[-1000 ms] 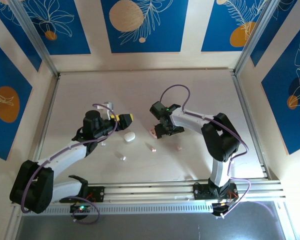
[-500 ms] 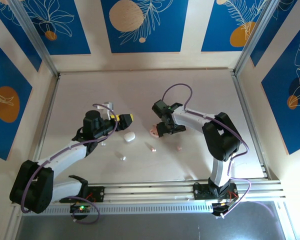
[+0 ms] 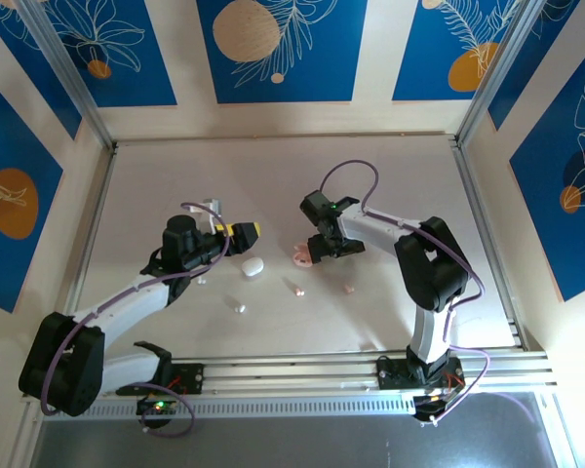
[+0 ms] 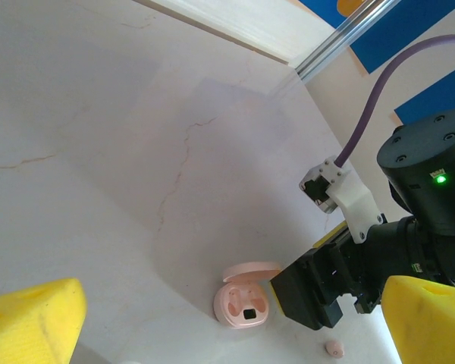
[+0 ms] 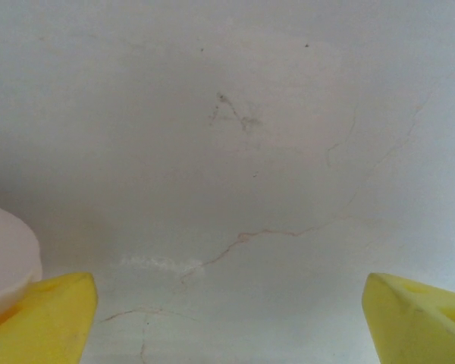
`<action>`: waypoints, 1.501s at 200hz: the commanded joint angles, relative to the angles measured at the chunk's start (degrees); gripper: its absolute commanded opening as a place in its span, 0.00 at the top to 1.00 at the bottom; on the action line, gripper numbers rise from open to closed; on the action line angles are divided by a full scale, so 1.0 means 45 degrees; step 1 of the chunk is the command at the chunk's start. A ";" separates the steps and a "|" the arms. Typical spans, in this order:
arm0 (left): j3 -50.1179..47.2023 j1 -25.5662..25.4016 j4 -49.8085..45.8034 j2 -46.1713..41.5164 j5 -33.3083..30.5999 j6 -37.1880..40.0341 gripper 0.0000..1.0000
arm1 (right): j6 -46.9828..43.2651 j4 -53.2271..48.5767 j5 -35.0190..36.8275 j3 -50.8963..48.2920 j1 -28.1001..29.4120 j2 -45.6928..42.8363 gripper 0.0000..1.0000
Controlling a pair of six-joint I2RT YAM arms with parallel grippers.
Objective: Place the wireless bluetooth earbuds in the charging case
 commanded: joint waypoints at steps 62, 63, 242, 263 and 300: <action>-0.0071 -0.0215 0.0494 -0.0022 0.0072 0.0273 0.00 | -0.0050 -0.0357 -0.0525 0.0355 -0.0120 -0.0165 0.10; -0.0071 -0.0214 0.0495 -0.0031 0.0078 0.0273 0.00 | -0.0036 -0.0372 -0.0526 0.0331 -0.0114 -0.0197 0.10; 0.2086 -0.5161 -0.6519 -0.4421 -0.1482 0.0953 0.00 | 0.1409 -0.3689 -0.2521 -0.1066 0.2519 -0.8163 0.12; 0.2188 -0.6118 -0.7372 -0.4667 -0.2160 0.0835 0.00 | 0.2072 -0.3958 -0.2572 -0.1407 0.3239 -0.8874 0.13; 0.1275 -0.6297 -0.6360 -0.5272 -0.2752 0.1717 0.00 | 0.2652 -0.3667 -0.2687 -0.2323 0.3728 -1.0043 0.13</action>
